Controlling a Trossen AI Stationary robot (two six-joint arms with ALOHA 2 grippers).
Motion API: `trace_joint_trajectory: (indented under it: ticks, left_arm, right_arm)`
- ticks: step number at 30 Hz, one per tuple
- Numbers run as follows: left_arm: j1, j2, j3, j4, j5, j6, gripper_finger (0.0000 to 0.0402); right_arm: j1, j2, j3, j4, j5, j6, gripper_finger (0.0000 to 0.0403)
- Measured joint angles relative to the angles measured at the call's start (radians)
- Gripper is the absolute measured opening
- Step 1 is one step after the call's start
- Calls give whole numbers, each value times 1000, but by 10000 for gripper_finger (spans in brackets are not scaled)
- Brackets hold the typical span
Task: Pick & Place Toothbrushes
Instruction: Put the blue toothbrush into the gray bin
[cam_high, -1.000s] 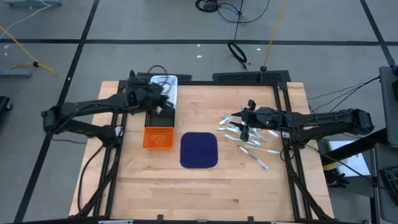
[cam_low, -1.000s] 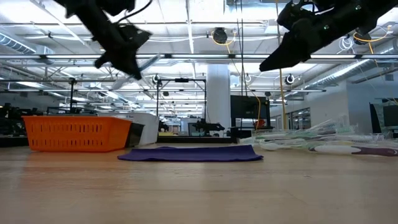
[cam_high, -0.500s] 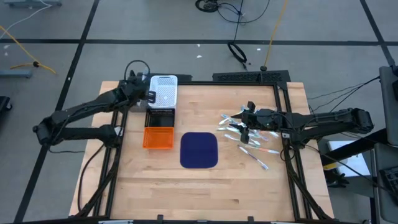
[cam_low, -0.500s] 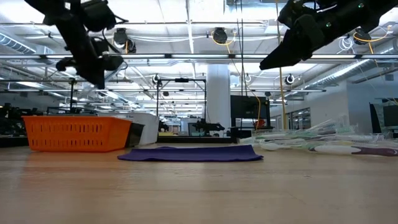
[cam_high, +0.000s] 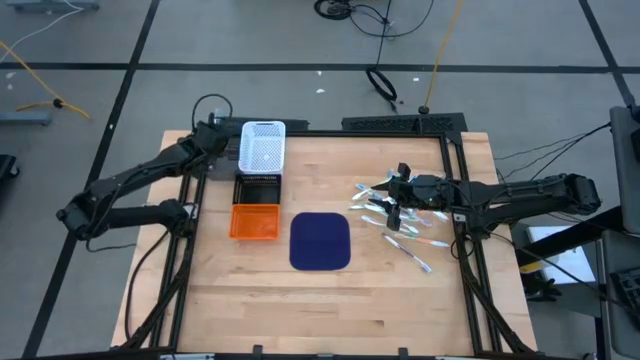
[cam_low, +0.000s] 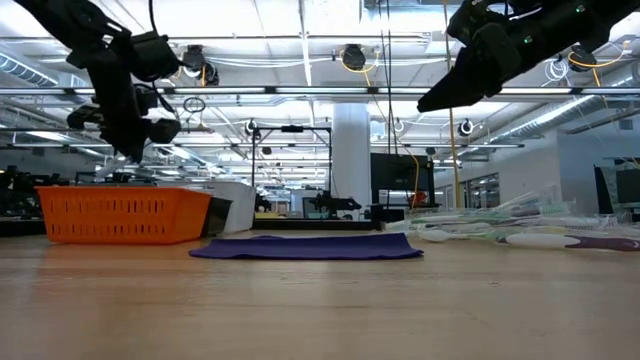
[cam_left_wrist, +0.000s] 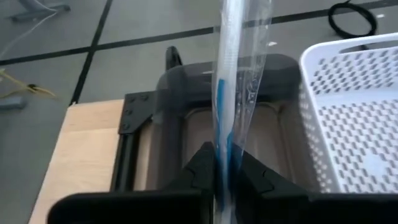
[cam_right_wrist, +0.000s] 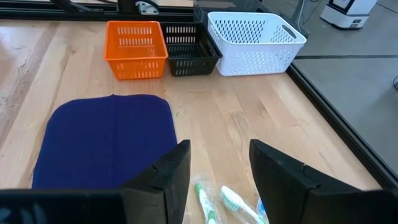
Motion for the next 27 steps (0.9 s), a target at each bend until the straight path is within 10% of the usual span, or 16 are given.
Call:
trace_joint_trajectory:
  ticks: [27]
  left_arm:
    - [-15,45,-10,59,-93,-40,65]
  right_arm:
    - [0,0,0,-4,0,7,155]
